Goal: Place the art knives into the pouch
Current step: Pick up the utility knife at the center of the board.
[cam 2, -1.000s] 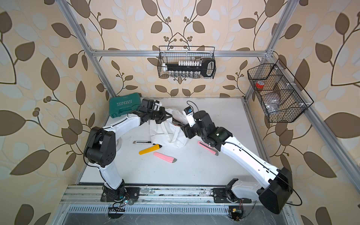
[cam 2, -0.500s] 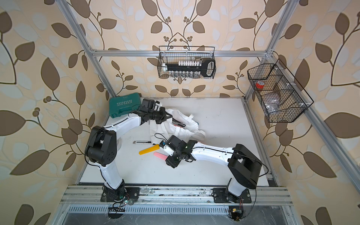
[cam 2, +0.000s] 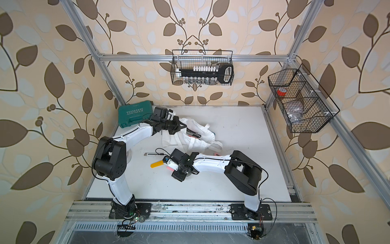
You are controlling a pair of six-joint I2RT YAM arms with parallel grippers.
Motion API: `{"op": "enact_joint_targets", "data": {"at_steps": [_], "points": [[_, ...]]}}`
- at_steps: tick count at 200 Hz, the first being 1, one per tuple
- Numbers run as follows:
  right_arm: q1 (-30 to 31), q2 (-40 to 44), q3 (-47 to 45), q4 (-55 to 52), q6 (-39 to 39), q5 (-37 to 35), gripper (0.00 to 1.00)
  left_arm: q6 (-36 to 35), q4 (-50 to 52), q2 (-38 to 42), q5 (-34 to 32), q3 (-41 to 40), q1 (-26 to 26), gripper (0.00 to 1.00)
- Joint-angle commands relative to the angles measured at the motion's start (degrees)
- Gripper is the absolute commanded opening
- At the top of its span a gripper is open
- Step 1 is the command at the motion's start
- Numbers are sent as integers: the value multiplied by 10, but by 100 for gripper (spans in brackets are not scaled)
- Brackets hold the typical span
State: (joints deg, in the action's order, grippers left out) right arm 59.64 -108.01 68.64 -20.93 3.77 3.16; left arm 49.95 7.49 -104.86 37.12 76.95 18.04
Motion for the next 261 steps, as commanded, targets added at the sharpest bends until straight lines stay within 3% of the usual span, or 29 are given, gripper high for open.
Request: {"op": "enact_joint_targets", "data": {"at_steps": [1, 55, 143, 212, 261], "points": [[3, -23, 25, -10, 30, -33, 61, -6, -3, 18, 12, 13, 3, 0], [4, -61, 49, -27, 44, -50, 56, -6, -7, 17, 13, 12, 3, 0], [4, -81, 66, -90, 40, -63, 24, -6, -12, 15, 14, 8, 4, 0], [1, 81, 8, -131, -6, -135, 23, -6, -10, 16, 14, 9, 3, 0], [-47, 220, -8, -163, -46, -161, 25, -6, -12, 17, 14, 6, 3, 0]]}}
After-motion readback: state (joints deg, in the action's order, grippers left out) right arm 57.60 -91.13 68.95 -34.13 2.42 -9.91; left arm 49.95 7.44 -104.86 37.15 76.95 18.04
